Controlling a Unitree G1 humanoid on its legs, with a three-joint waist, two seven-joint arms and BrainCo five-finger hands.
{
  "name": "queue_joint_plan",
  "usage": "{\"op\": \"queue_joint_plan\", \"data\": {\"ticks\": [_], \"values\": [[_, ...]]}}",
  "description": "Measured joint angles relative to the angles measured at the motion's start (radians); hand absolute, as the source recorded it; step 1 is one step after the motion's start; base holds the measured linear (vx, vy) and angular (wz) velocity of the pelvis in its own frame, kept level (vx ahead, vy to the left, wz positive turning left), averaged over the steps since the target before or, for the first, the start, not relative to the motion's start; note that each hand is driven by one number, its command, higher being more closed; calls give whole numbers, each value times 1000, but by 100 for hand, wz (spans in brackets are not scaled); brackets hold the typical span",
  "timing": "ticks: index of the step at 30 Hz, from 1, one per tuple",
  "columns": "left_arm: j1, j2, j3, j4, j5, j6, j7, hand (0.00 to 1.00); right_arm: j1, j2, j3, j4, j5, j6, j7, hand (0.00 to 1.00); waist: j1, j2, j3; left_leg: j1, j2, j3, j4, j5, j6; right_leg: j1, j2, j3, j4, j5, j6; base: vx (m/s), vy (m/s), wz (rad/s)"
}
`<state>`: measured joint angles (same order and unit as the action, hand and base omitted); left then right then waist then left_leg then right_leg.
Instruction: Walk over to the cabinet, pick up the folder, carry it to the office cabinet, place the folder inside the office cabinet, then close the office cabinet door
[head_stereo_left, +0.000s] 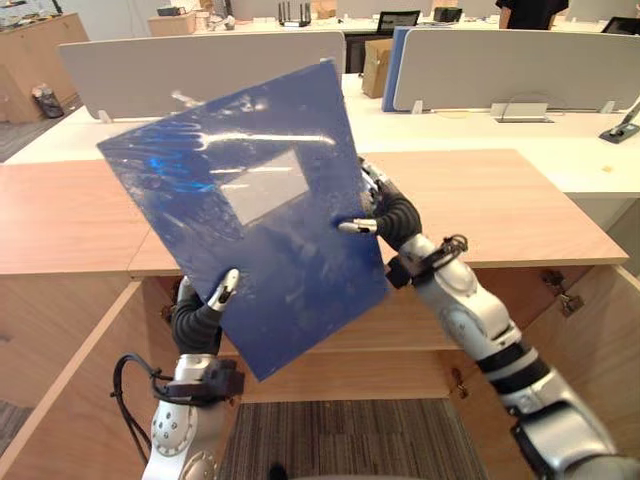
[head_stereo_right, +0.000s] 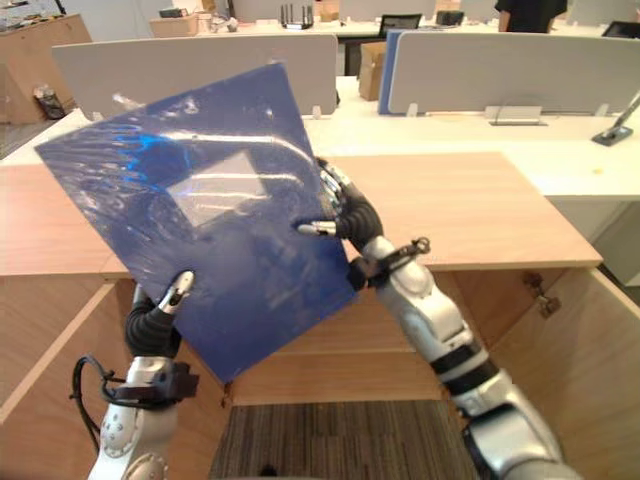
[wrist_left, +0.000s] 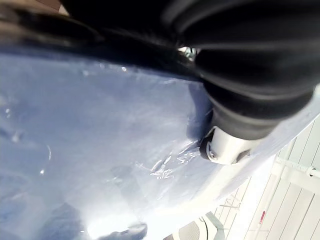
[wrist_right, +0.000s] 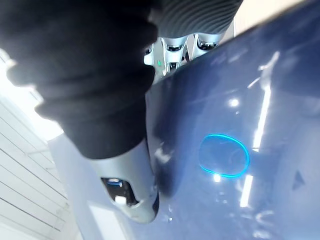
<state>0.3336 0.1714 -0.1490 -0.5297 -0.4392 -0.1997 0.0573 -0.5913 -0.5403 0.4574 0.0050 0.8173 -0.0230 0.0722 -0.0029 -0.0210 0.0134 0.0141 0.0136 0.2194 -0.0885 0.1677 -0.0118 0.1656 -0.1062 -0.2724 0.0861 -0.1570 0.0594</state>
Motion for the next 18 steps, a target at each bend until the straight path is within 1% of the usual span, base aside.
{"op": "queue_joint_plan", "data": {"ticks": [3,5,11,12,14,15,18], "values": [[-6,19,-7,0,5,-1,2,100,-70,-59,70,14,69,2,22,0,1,-3,2,-1,-1,-2,0,2,1,0,-1,-2,0,0,0,0,0,0],[-15,44,-9,0,6,-2,6,100,-118,-114,134,33,109,5,40,0,5,-4,3,-1,-1,-3,0,3,0,0,-1,-4,0,0,0,0,0,0],[-27,94,-13,0,6,-18,15,100,-210,-239,248,34,174,20,58,0,9,-6,4,-3,0,-5,0,6,-3,0,1,-9,-2,1,-1,0,0,0],[-38,112,-15,0,6,-22,19,100,-230,-267,274,35,186,22,63,0,10,-6,4,-4,0,-7,0,7,-4,0,2,-11,-3,2,-2,-5,-7,3],[-46,132,-20,0,5,-25,24,100,-251,-292,297,39,198,26,72,0,10,-6,4,-6,1,-9,0,8,-5,0,3,-14,-3,2,-3,-6,-5,4],[-53,142,-23,0,3,-26,26,100,-268,-309,321,46,224,27,79,100,10,-6,4,-8,1,-11,0,9,-5,-1,3,-16,-4,3,-4,-7,-2,4],[-67,172,-27,0,-8,-26,34,100,-290,-337,368,52,271,38,90,100,15,-5,4,-10,2,-13,0,10,-5,-2,3,-18,-5,3,-4,-4,0,2]]}}
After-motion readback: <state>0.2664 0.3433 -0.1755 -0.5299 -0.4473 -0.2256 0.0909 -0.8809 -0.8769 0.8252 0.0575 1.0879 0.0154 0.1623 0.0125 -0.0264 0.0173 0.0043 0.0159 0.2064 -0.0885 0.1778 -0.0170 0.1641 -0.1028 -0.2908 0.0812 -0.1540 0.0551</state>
